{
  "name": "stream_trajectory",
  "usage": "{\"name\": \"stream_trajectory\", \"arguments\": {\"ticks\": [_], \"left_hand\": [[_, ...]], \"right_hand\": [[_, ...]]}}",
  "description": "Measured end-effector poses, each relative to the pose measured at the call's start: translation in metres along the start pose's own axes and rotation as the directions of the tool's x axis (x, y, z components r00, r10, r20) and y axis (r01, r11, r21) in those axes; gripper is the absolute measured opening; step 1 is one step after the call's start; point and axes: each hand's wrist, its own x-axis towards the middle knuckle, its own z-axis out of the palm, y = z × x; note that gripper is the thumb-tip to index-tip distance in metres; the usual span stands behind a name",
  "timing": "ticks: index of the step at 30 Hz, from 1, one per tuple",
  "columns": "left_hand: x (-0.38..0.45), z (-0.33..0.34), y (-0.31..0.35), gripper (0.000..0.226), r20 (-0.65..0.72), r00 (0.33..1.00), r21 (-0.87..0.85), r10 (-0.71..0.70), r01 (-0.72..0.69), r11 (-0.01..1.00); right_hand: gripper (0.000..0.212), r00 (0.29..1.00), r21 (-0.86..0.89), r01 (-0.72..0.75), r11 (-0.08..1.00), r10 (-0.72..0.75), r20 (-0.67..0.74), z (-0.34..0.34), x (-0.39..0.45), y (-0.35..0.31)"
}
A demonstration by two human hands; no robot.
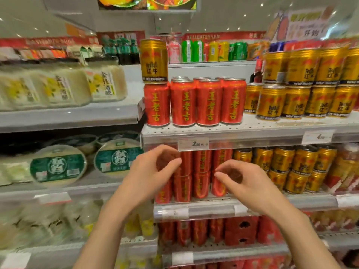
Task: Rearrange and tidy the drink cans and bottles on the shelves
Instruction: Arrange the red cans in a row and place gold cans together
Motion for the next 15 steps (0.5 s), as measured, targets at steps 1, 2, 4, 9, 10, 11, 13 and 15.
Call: {"name": "stream_trajectory", "arguments": {"ticks": [1,2,4,9,10,11,13,15], "left_hand": [[0.002,-0.008,0.006,0.013,-0.031,0.999,0.029,0.019,-0.018,0.999],[0.005,-0.017,0.012,0.014,-0.056,0.998,0.067,0.035,-0.031,0.997],[0.012,-0.036,0.023,0.014,-0.134,0.988,0.12,0.081,-0.065,0.991],[0.038,-0.077,0.039,0.008,-0.302,0.922,0.303,0.241,-0.147,0.941],[0.045,-0.084,0.038,0.007,-0.332,0.91,0.35,0.248,-0.126,0.928],[0.053,-0.09,0.036,0.007,-0.354,0.905,0.39,0.235,-0.085,0.917],[0.066,-0.099,0.026,0.009,-0.357,0.918,0.438,0.171,0.004,0.899],[0.073,-0.104,0.018,0.006,-0.322,0.941,0.423,0.106,0.043,0.905]], "right_hand": [[0.011,0.999,0.009,0.04,0.999,-0.04,-0.031,-0.003,0.007,-0.006],[0.009,0.995,0.018,0.076,0.997,-0.075,-0.065,-0.006,0.014,-0.012],[0.004,0.985,0.03,0.135,0.99,-0.131,-0.11,-0.014,0.03,-0.024],[0.005,0.951,0.027,0.256,0.966,-0.247,-0.185,-0.032,0.076,-0.052],[0.005,0.936,0.018,0.286,0.958,-0.275,-0.219,-0.034,0.085,-0.058],[0.005,0.918,0.001,0.315,0.949,-0.305,-0.252,-0.035,0.094,-0.064],[0.003,0.882,-0.031,0.37,0.928,-0.362,-0.303,-0.035,0.111,-0.077],[0.006,0.849,-0.07,0.409,0.91,-0.408,-0.337,-0.035,0.126,-0.091]]}}
